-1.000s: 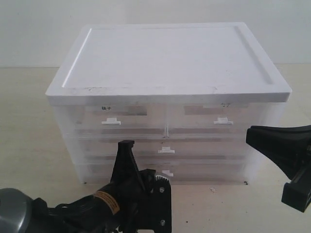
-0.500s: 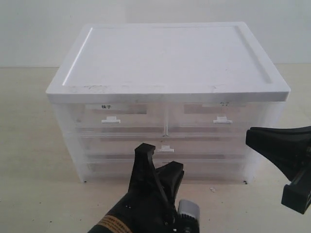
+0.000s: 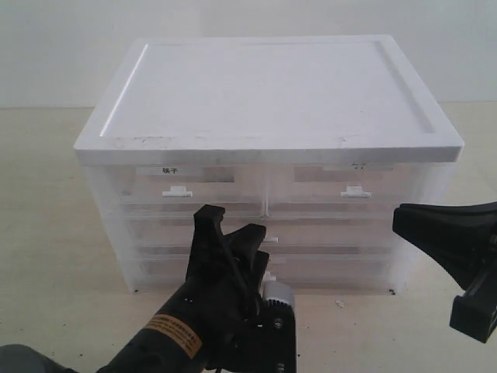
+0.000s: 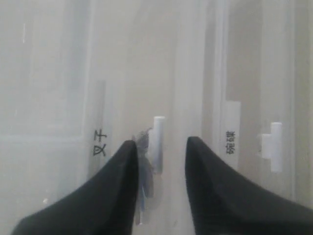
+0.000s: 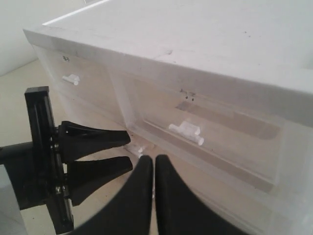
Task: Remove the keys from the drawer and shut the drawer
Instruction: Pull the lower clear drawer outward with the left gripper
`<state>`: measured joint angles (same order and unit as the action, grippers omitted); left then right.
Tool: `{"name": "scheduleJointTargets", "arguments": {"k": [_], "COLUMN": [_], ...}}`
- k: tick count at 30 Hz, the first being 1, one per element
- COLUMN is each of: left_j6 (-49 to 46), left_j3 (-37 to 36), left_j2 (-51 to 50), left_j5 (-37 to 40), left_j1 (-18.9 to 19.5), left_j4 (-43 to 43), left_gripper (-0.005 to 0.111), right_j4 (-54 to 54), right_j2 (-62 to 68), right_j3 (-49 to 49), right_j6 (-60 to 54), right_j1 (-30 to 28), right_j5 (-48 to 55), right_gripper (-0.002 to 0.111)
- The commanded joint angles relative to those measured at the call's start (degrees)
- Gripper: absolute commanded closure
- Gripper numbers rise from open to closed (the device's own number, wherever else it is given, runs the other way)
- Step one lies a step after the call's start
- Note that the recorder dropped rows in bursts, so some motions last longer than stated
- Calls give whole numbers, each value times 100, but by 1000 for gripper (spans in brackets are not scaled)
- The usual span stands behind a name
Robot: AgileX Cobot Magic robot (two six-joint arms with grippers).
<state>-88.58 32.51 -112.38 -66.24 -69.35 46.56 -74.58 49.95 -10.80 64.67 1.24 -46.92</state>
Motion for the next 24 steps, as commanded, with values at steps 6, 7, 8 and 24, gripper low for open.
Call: {"name": "scheduleJointTargets", "arguments": {"k": [6, 7, 8, 24], "left_j6": [-419, -631, -786, -1214], "left_j3": [138, 154, 154, 141], "left_j2": [-7, -7, -7, -7], "left_j5": [-37, -37, -37, -4], "left_j1": [193, 193, 193, -798], "left_j4": [31, 122, 150, 810], "left_gripper": [102, 102, 102, 102], "right_j4": [-61, -61, -61, -61], "right_j2": [14, 14, 14, 14], "right_j3": [-50, -50, -50, 29], "right_j6": [-9, -9, -9, 10], "right_j1": [-10, -10, -10, -10], "right_j5": [-38, -38, -38, -38], "right_gripper": [108, 108, 108, 108]}}
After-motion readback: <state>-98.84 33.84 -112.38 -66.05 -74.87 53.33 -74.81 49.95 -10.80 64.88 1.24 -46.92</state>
